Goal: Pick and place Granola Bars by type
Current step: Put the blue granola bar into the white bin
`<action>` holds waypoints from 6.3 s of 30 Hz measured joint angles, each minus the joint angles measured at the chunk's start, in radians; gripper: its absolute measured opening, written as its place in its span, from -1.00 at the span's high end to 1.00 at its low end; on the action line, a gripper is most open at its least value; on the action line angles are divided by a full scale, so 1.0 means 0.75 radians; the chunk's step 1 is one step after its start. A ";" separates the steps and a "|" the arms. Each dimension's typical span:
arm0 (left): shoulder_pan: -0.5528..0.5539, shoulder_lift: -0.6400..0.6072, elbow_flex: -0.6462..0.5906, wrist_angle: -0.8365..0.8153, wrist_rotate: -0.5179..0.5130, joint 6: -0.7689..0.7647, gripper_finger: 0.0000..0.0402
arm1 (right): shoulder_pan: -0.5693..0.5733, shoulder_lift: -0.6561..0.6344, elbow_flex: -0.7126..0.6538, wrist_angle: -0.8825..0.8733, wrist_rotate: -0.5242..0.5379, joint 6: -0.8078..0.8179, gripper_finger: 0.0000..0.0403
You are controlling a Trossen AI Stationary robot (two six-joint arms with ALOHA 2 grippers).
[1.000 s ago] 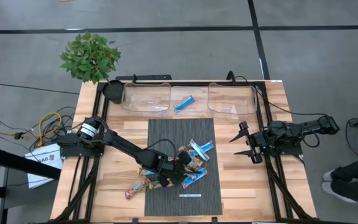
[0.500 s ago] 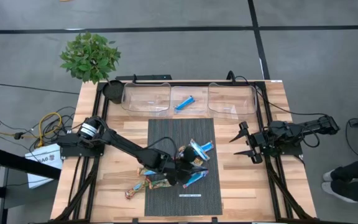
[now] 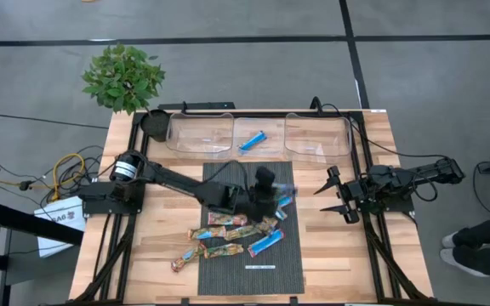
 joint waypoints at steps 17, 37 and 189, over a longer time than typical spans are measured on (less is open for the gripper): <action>0.392 0.000 0.047 -0.001 -0.253 -0.360 0.91 | -0.001 0.000 0.000 0.000 0.000 0.000 -0.24; 0.649 0.075 0.045 -0.158 0.169 -0.796 0.91 | -0.001 0.000 0.000 0.001 0.000 0.000 -0.24; -0.042 0.173 -0.127 -0.159 0.652 -0.082 0.85 | 0.000 0.000 0.001 0.000 0.000 0.000 -0.24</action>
